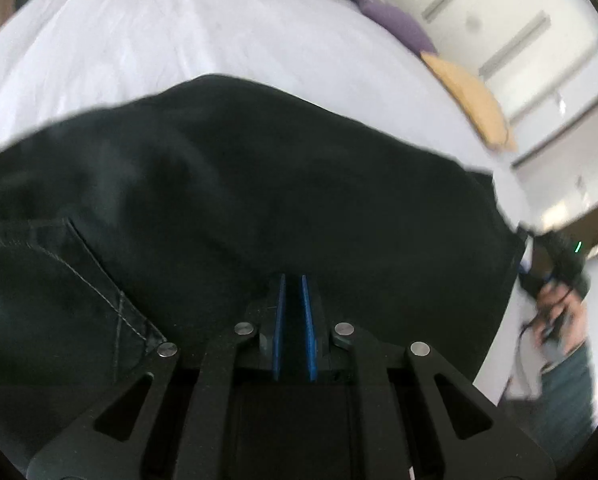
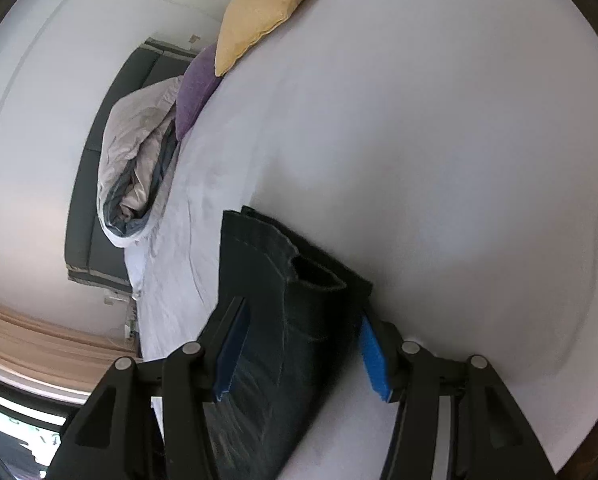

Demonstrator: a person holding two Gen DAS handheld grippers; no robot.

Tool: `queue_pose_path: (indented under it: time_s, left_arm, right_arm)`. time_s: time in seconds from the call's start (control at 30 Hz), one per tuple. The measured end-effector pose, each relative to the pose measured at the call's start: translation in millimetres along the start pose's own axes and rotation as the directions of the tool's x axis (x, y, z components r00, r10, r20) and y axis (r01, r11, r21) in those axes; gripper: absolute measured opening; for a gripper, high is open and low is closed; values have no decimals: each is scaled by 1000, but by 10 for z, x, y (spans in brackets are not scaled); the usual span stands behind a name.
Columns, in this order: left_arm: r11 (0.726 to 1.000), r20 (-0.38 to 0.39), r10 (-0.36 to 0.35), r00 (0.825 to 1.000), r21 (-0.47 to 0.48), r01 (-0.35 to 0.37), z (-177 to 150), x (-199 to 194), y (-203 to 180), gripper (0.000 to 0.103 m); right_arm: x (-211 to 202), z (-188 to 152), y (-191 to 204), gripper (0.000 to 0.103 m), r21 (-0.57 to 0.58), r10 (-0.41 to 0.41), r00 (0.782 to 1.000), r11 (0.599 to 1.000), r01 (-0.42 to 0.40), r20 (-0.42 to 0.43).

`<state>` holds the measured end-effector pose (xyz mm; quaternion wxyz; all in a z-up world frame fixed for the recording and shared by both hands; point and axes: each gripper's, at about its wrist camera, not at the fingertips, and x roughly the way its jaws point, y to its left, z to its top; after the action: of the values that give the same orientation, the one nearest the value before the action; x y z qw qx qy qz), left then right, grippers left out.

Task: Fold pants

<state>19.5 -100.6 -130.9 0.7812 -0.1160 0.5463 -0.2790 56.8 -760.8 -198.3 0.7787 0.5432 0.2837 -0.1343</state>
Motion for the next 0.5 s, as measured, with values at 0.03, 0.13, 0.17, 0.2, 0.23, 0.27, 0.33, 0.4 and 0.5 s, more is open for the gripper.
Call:
queue_pose_path:
  time_s: [0.03, 0.13, 0.17, 0.2, 0.23, 0.27, 0.33, 0.4, 0.5]
  left_arm:
    - [998, 2, -41, 999, -50, 41, -24, 3, 93, 9]
    - [990, -9, -101, 995, -95, 100, -56, 28, 331, 8]
    - [991, -15, -100, 995, -92, 99, -55, 43, 363, 8]
    - [992, -20, -94, 995, -84, 92, -35, 42, 375, 8]
    - [994, -22, -85, 996, -74, 84, -14, 43, 371, 8]
    - [994, -20, -82, 996, -69, 81, 12, 50, 341, 8]
    - [994, -9, -86, 996, -66, 85, 57, -5, 414, 8]
    - [995, -2, -82, 997, -55, 82, 98, -43, 431, 8]
    - [995, -1, -79, 997, -54, 79, 138, 82, 361, 8]
  right_arm:
    - [7, -2, -5, 55, -1, 11, 1000, 1000, -11, 1]
    - [80, 27, 4, 15, -15, 50, 999, 999, -50, -10]
    - [124, 40, -21, 11, -4, 55, 998, 998, -55, -27]
    - [151, 19, -59, 9, 13, 57, 998, 998, -56, -28]
    - [161, 9, -83, 9, 23, 65, 998, 998, -64, -19]
    - [154, -1, -89, 9, 25, 74, 997, 997, -74, -8]
    - [127, -23, -71, 9, 19, 80, 997, 997, -81, 11]
    - [113, -36, -33, 9, 4, 68, 997, 998, -68, 22]
    - [95, -65, 96, 9, -37, 44, 998, 998, -42, 43]
